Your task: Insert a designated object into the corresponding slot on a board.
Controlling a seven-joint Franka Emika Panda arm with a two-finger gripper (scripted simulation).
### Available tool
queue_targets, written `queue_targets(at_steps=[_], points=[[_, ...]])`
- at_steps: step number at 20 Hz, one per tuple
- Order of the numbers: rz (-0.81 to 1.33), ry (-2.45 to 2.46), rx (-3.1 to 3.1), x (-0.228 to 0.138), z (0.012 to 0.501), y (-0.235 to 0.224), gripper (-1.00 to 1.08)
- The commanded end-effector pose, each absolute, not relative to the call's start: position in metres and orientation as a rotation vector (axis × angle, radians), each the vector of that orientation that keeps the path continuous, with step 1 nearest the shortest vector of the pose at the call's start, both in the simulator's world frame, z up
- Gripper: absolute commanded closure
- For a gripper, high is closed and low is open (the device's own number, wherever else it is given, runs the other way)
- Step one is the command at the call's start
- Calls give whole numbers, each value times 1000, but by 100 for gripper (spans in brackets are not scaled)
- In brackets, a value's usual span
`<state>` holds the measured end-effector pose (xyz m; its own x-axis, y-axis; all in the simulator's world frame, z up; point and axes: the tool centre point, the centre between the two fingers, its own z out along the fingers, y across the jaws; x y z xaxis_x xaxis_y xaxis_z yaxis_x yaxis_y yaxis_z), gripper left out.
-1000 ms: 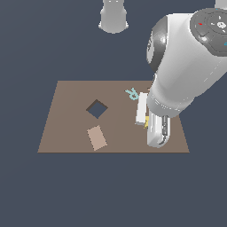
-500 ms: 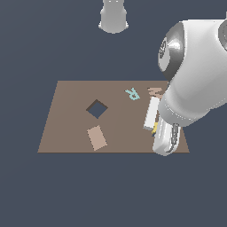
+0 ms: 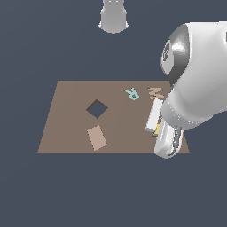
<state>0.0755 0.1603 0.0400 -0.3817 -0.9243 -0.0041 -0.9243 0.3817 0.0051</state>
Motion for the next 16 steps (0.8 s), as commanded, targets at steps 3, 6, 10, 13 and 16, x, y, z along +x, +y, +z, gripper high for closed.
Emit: queue_targets(at_steps=[3, 6, 10, 13, 16], points=[[11, 2615, -1740, 76, 34, 160, 108], [11, 2617, -1736, 76, 30, 160, 108], [11, 2617, -1736, 76, 30, 160, -92], [11, 2617, -1736, 76, 30, 160, -92], [11, 2617, -1736, 76, 30, 160, -92]])
